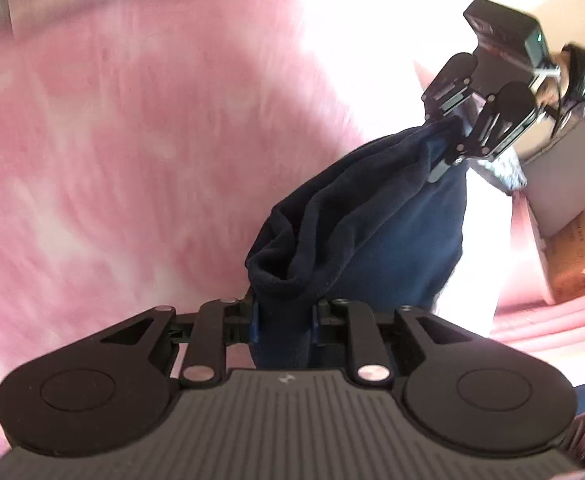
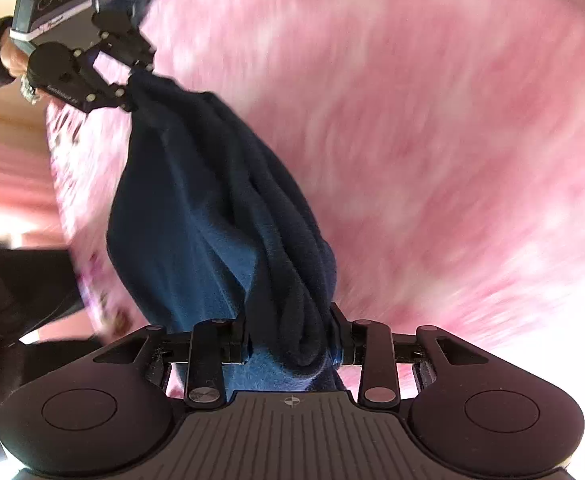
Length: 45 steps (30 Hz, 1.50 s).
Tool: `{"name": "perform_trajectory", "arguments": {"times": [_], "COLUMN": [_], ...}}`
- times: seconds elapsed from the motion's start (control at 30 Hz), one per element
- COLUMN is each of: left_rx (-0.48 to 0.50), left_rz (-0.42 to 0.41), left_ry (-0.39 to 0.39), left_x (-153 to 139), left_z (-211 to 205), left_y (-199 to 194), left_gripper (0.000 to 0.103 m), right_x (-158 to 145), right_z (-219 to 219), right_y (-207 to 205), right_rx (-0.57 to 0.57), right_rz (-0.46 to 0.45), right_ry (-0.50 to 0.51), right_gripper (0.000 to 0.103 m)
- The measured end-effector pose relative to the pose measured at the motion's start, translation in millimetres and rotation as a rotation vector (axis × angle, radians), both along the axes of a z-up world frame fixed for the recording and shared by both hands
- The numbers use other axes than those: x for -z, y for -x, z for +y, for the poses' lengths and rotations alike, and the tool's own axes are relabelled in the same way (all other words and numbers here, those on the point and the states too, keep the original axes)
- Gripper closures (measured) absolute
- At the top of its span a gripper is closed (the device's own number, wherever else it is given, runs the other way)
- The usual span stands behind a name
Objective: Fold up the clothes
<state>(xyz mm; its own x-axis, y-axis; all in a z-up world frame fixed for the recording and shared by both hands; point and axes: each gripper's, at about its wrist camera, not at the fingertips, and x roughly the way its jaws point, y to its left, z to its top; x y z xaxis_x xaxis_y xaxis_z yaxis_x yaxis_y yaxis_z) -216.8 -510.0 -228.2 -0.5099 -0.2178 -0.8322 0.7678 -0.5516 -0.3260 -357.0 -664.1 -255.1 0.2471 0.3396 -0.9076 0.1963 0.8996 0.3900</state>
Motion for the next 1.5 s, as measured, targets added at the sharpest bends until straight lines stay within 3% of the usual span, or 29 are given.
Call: {"name": "perform_trajectory", "arguments": {"times": [0.13, 0.2, 0.3, 0.43, 0.5, 0.63, 0.7, 0.8, 0.97, 1.03, 1.07, 1.1, 1.23, 1.3, 1.33, 1.4, 1.5], "left_rx": [0.085, 0.137, 0.312, 0.494, 0.557, 0.538, 0.503, 0.415, 0.264, 0.236, 0.229, 0.232, 0.272, 0.304, 0.322, 0.357, 0.382], "left_rz": [-0.057, -0.090, -0.175, -0.158, -0.186, -0.189, -0.180, -0.193, -0.200, -0.196, -0.193, -0.189, -0.190, -0.225, -0.246, -0.272, -0.269], "left_ry": [0.236, 0.347, 0.436, 0.331, 0.249, 0.139, 0.118, 0.116, 0.155, 0.175, 0.185, 0.195, 0.211, 0.176, 0.154, 0.135, 0.138], "left_x": [-63, -90, -79, -25, 4, 30, 33, 30, 30, 33, 35, 36, 51, 66, 75, 79, 61], "left_z": [28, 46, 109, 192, 227, 267, 274, 269, 231, 209, 199, 190, 156, 142, 135, 128, 125], "left_y": [8, 14, 38, 59, 65, 56, 45, 37, 38, 50, 58, 64, 94, 107, 112, 121, 131], "left_gripper": [0.085, 0.085, 0.085, 0.085, 0.084, 0.085, 0.084, 0.084, 0.084, 0.084, 0.084, 0.084, 0.084, 0.081, 0.080, 0.079, 0.079], "right_x": [-72, -84, -68, -7, 23, 54, 58, 47, 29, 27, 27, 30, 44, 64, 70, 70, 48], "right_z": [39, 81, 157, 269, 321, 403, 422, 430, 398, 370, 357, 342, 297, 283, 279, 275, 284], "right_y": [19, 30, 53, 83, 97, 106, 113, 122, 130, 126, 123, 119, 111, 122, 129, 141, 156], "right_rx": [0.028, -0.016, -0.083, -0.046, -0.021, 0.020, 0.109, 0.299, 0.718, 0.835, 0.883, 0.913, 0.875, 0.850, 0.862, 0.905, 1.016], "right_rz": [-0.171, -0.204, -0.215, -0.144, -0.090, 0.040, 0.094, 0.115, -0.027, -0.092, -0.122, -0.153, -0.149, -0.107, -0.125, -0.160, -0.208], "right_ry": [0.317, 0.477, 0.664, 0.722, 0.710, 0.665, 0.619, 0.579, 0.487, 0.458, 0.446, 0.429, 0.445, 0.440, 0.428, 0.385, 0.342], "right_gripper": [0.069, 0.069, 0.068, 0.064, 0.049, 0.044, 0.044, 0.044, 0.044, 0.044, 0.049, 0.061, 0.064, 0.079, 0.082, 0.083, 0.080]}}
